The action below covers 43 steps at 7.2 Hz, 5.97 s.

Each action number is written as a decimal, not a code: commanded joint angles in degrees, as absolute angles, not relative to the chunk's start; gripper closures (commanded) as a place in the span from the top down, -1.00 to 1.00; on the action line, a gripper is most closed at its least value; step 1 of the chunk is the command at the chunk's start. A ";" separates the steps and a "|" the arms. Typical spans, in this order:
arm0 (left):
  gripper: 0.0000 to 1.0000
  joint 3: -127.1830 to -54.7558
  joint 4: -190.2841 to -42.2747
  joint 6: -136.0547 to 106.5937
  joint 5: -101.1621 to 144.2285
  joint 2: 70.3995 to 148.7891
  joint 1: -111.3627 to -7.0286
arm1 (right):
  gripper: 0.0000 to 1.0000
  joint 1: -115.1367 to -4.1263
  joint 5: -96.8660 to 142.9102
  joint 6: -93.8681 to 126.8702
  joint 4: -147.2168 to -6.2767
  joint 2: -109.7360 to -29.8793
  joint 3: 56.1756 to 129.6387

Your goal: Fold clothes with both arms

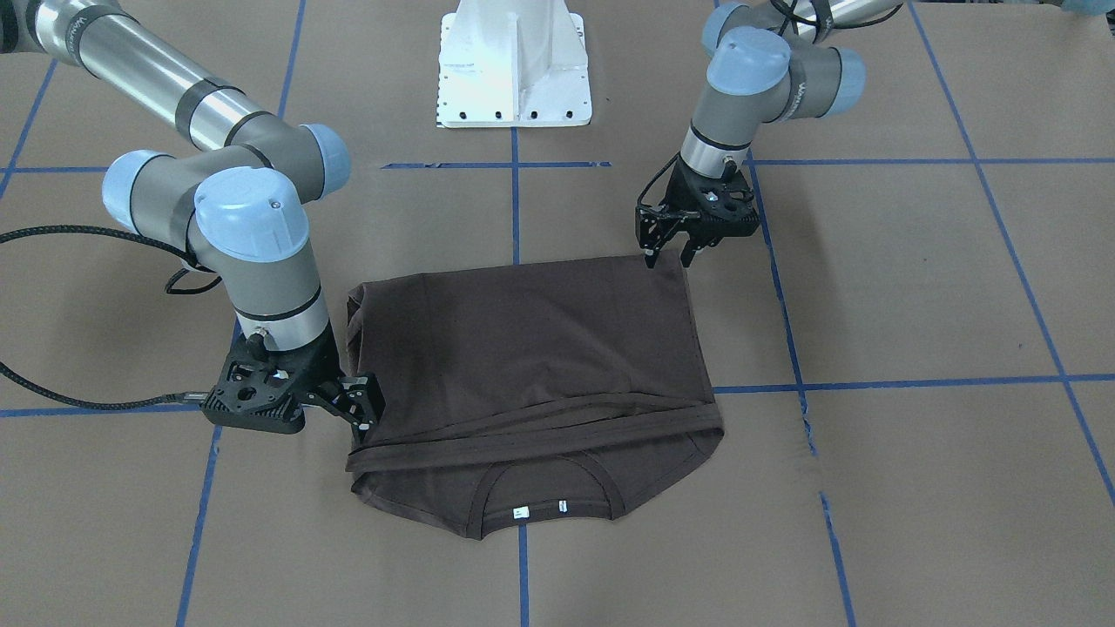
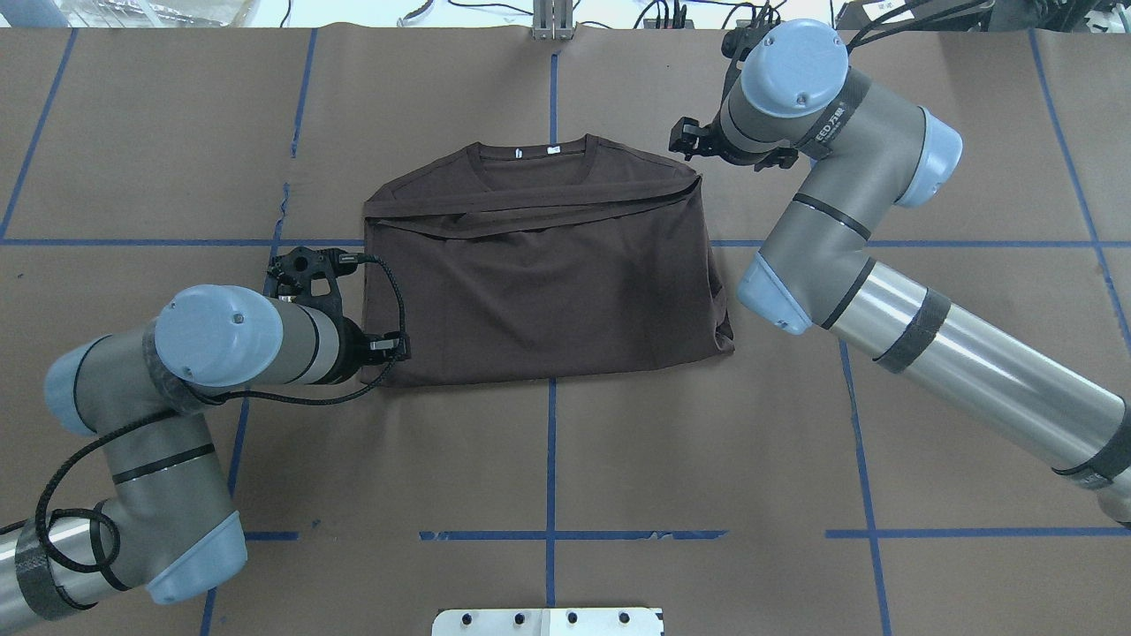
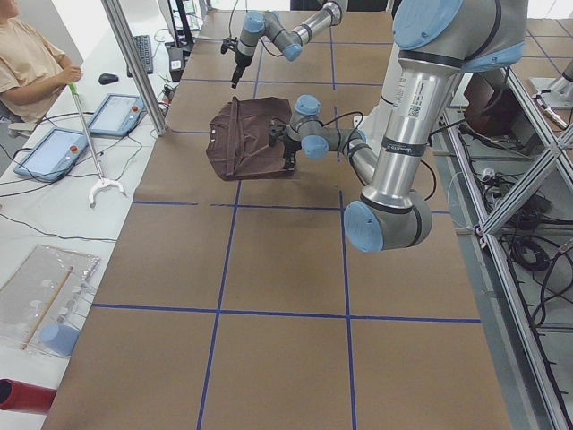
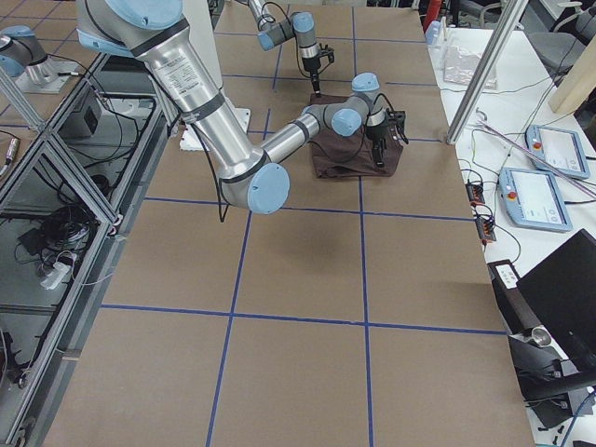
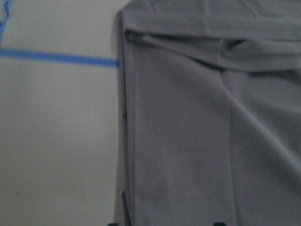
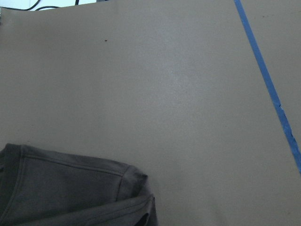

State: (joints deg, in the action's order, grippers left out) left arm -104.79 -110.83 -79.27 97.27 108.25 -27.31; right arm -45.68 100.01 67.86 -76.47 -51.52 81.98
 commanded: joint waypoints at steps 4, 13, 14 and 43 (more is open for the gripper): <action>0.18 -103.97 -110.04 -80.42 96.33 107.93 -25.93 | 1.00 -45.70 99.93 67.85 -76.46 -51.59 82.09; -1.00 -103.27 -110.04 -78.85 96.50 108.02 -26.01 | 1.00 -45.62 99.93 67.85 -76.46 -51.94 82.09; -1.00 -102.75 -110.04 -74.84 96.24 108.19 -27.84 | 1.00 -45.70 99.93 67.85 -76.46 -52.03 82.09; 1.00 -65.21 -133.77 -40.52 104.50 125.16 -56.87 | -0.58 -30.67 89.47 80.59 -76.11 -39.99 69.52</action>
